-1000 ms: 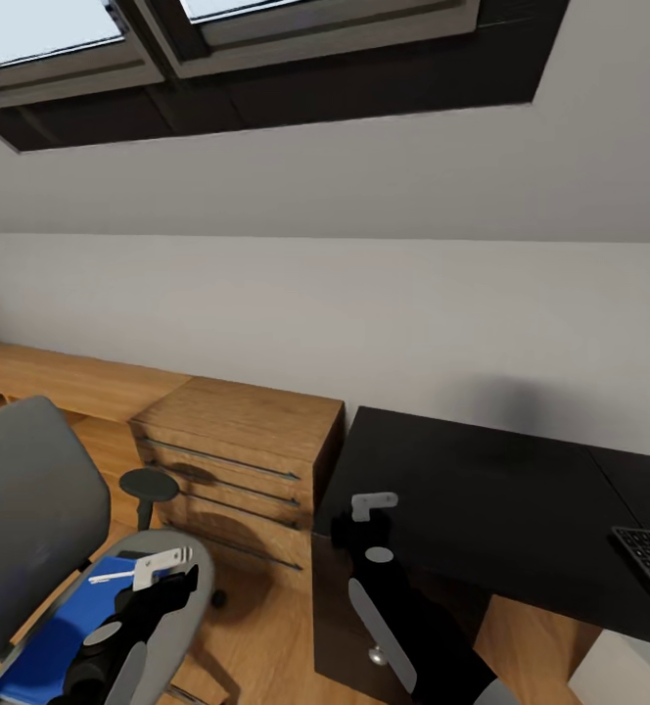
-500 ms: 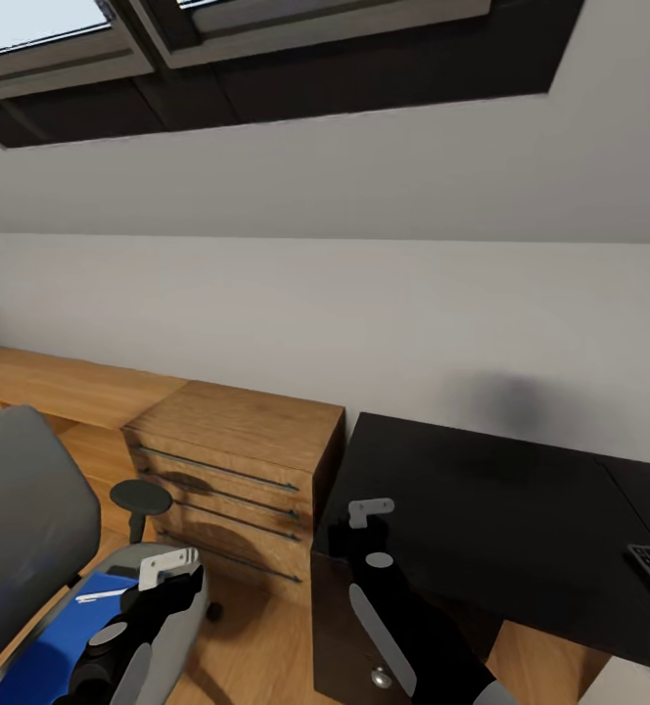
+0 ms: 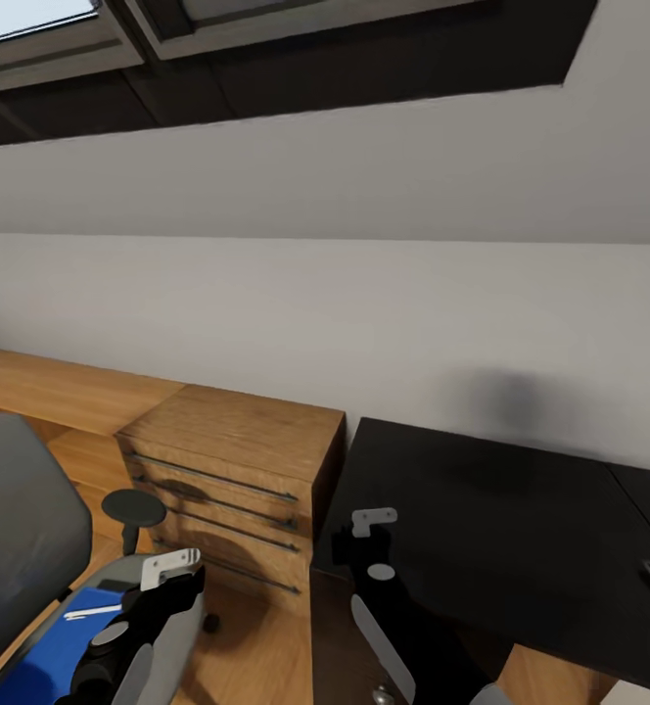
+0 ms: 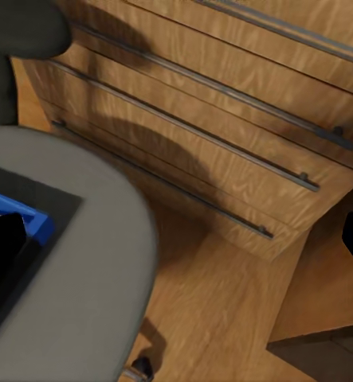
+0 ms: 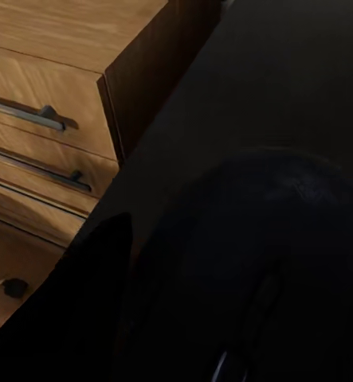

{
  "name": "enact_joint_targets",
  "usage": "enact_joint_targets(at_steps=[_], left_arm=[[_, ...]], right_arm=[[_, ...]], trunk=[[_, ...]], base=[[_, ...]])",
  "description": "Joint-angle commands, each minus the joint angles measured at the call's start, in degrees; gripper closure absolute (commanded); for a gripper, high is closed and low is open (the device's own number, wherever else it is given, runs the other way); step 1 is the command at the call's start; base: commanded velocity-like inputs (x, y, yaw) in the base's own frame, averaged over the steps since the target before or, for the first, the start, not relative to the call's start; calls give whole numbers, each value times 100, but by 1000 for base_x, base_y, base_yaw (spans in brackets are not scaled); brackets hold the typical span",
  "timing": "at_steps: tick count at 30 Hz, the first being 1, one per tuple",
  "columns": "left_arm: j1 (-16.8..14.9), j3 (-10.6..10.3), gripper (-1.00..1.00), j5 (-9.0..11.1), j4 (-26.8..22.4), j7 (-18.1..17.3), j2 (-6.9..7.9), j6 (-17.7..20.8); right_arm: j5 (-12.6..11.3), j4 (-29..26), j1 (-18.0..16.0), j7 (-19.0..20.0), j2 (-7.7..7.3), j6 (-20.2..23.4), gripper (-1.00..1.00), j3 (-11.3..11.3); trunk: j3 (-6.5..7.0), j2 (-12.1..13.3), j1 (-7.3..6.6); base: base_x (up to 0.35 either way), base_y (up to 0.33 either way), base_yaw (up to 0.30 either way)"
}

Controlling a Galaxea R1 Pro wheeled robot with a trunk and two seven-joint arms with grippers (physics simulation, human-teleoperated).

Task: In the bedroom, organize the workspace by keeping the computer under the desk, ensuring the monitor is on the desk, placing the keyboard on the desk next to the monitor, placing the mouse on the desk next to the keyboard, moving the folder from the swivel chair onto the desk next to the mouse, stacking the notebook on top of the folder with the pen on top of the notebook, and positioning the swivel chair next to the desk.

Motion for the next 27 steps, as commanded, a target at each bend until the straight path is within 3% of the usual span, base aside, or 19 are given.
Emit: enact_joint_targets(at_steps=[1,6,14,19,27], left_arm=[[-4,-27,-100,61,-8,57,7,17],[-4,-84,-100,62,-6,57,7,14],[-4,-173,-100,81,-40,57,-2,49],[-4,-203,-100,90,-109,50,-6,52],[-4,-204,-100,109,-168,59,-172,53]], right_arm=[[-41,45,-6,-37,0,-41,100,21],[-30,346,-6,-37,19,-218,100,31],[5,1286,-33,189,64,-1017,100,26],[5,1474,-39,252,74,-1194,100,26],[5,1802,-43,570,137,-1584,100,26]], trunk=[[-7,-4,1],[-7,-4,1],[-7,-4,1],[-7,-4,1],[-7,-4,1]], base=[[109,0,0],[211,0,0],[72,0,0],[8,0,0],[1,0,0]])
